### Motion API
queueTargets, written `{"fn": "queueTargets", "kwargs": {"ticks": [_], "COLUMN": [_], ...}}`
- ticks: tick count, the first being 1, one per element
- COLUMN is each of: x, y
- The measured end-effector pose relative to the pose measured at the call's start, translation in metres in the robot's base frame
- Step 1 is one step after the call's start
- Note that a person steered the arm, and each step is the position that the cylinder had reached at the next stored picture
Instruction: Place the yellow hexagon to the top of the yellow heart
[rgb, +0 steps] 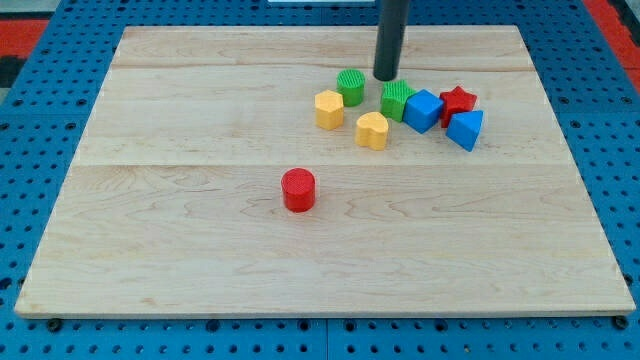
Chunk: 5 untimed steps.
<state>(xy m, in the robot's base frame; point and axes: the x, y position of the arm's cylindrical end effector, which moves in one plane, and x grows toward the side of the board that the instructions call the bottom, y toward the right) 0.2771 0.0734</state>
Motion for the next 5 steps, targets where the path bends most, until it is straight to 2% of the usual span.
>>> {"fn": "queueTargets", "kwargs": {"ticks": [1, 2, 4, 5], "x": [-0.041, -0.040, 0.017, 0.038], "y": [-0.018, -0.057, -0.066, -0.040]}}
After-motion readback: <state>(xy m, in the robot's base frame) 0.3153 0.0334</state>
